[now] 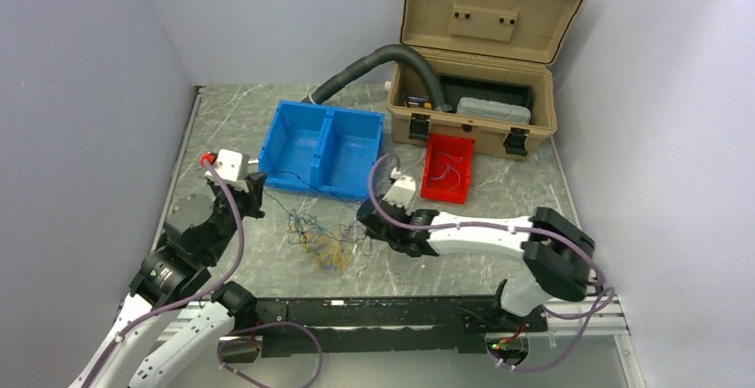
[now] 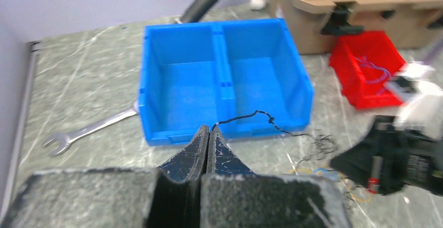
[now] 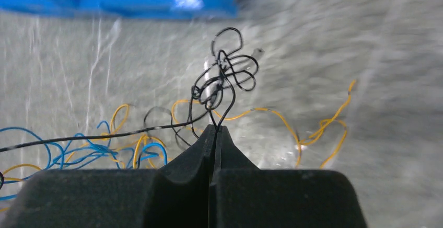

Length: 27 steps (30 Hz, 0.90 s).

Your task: Untangle the cables

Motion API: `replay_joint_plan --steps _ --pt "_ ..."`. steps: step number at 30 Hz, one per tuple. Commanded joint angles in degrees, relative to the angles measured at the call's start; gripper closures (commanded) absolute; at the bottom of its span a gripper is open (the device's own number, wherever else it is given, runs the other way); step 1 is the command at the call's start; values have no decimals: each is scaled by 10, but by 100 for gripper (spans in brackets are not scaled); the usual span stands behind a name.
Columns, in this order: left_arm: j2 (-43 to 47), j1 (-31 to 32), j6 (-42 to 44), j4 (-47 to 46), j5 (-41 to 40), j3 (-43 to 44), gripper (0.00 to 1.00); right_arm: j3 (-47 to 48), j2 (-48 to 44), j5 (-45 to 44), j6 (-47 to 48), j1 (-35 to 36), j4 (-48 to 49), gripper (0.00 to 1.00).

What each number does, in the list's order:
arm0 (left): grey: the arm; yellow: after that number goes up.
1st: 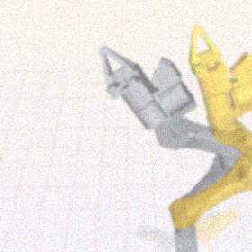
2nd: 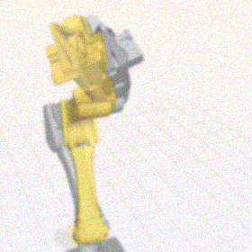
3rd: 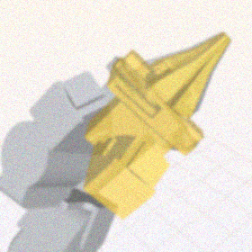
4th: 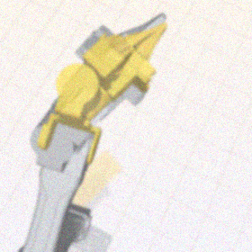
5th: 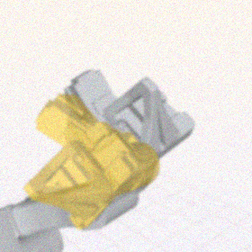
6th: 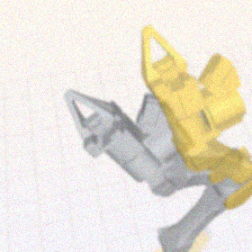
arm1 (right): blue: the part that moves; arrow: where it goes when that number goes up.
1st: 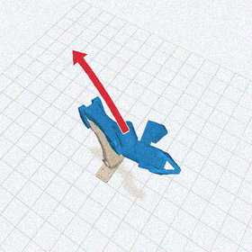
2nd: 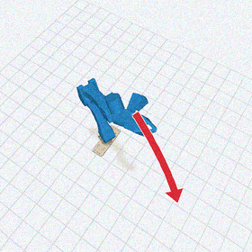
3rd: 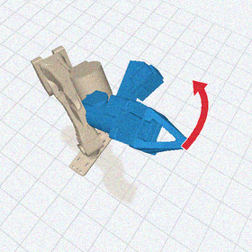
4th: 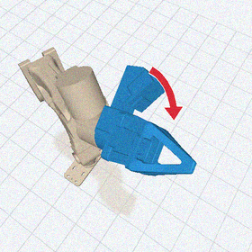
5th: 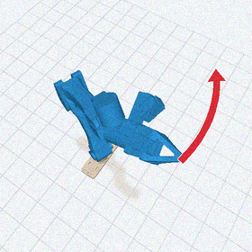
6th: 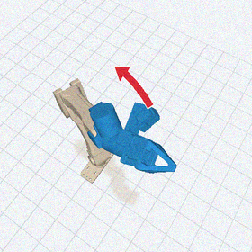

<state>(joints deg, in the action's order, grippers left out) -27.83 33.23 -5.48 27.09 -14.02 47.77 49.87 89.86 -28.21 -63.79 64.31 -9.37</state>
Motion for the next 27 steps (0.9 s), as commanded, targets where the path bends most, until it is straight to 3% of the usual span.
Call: replay_joint_plan --steps 1,6,13,18,23,27 --pt "26 -9 -30 -12 -136 -7 100 27 -98 -143 -131 -26 -221 100" --pt "10 -17 -55 22 -219 7 100 -41 -250 -138 -165 -116 -300 100" --pt "0 -51 -108 72 -316 24 100 -118 -501 -162 -103 -258 -375 100" --pt "16 -70 -120 73 -327 20 100 -71 -527 -243 -121 -286 -531 100" --pt "47 -75 -94 30 -258 -4 100 -22 -531 -284 -77 -287 -555 100" --pt "46 -75 -98 44 -294 2 100 16 -543 -324 -67 -286 -583 100"
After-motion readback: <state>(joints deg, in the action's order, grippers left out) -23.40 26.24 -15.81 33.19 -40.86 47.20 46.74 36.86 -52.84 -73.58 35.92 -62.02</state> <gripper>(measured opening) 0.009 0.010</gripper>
